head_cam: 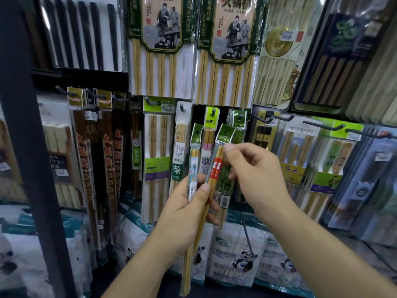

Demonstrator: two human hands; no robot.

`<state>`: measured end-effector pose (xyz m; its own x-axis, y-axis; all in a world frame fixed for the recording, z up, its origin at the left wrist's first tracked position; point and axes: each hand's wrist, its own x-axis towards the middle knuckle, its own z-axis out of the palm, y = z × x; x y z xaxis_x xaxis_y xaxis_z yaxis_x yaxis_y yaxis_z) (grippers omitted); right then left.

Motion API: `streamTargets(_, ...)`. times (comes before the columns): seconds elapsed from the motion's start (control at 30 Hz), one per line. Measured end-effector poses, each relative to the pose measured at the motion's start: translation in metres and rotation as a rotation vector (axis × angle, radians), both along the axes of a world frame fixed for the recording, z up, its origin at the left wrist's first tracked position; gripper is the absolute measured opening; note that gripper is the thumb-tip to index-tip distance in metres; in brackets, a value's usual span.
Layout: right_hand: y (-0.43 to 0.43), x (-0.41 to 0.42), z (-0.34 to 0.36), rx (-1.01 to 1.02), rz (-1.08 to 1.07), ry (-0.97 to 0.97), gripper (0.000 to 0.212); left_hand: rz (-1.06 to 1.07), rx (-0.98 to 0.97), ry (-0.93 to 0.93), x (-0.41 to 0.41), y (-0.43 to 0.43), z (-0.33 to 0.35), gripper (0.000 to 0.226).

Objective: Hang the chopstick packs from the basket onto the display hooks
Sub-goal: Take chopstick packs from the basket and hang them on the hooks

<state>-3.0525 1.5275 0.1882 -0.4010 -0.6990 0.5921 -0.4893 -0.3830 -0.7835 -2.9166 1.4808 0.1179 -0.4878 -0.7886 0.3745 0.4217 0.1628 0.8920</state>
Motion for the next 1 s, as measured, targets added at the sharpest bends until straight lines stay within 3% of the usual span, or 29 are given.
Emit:
streamTargets(0.13,-0.003,0.003,0.004,0.005,0.011,-0.025,0.022,-0.023,0.031,0.022,0.0,-0.001,-0.003,0.02)
streamTargets(0.3,-0.007,-0.009,0.019,-0.028,-0.045,-0.172,0.028,0.075,-0.027,-0.081,0.003,-0.008,-0.007,0.03)
streamTargets(0.67,-0.013,-0.013,0.023,-0.019,-0.093,-0.162,0.036,-0.097,0.082,0.0,0.009,-0.01,-0.005,0.049)
streamTargets(0.83,-0.013,-0.015,0.024,-0.009,-0.086,-0.197,0.043,-0.115,0.123,0.041,0.009,-0.01,-0.006,0.03)
streamTargets(1.0,-0.016,-0.017,0.027,-0.001,-0.107,-0.193,0.042,-0.102,0.081,-0.009,0.008,-0.009,-0.005,0.031)
